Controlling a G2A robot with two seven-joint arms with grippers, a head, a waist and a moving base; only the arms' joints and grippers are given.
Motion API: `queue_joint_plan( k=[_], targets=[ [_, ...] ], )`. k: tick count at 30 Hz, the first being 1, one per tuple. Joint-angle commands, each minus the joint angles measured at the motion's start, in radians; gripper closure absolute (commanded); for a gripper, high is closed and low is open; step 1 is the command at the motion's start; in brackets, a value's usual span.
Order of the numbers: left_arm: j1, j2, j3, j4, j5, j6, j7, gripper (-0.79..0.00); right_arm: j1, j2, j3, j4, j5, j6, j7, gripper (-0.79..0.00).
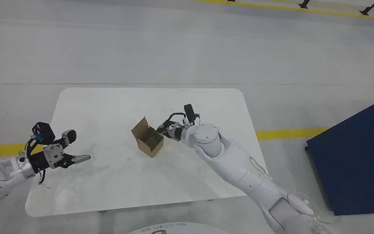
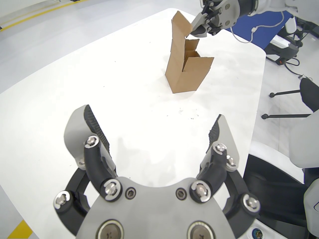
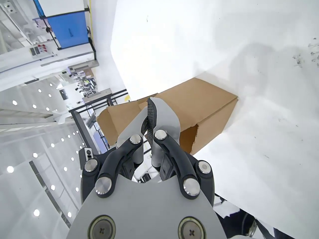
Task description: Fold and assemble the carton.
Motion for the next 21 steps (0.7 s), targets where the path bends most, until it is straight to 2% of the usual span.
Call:
queue_joint_plan(
  k=[1, 5, 11, 21],
  targets=[
    [0.0, 0.0, 0.0, 0.0, 0.0, 0.0, 0.0, -0.785, 0.022, -0.005, -0.023, 0.021, -0.019, 0.003, 0.049, 0.0],
    [0.0, 0.0, 0.0, 0.0, 0.0, 0.0, 0.0, -0.785, 0.061, -0.015, -0.066, 0.061, -0.065, 0.022, 0.116, 0.0],
    [0.0, 0.0, 0.0, 0.0, 0.0, 0.0, 0.0, -0.785, 0.106, -0.04, -0.11, 0.098, -0.088, 0.076, 0.11, 0.0],
    [0.0, 0.0, 0.0, 0.0, 0.0, 0.0, 0.0, -0.785, 0.11, -0.059, -0.122, 0.094, -0.107, 0.124, 0.079, 0.0]
  ],
)
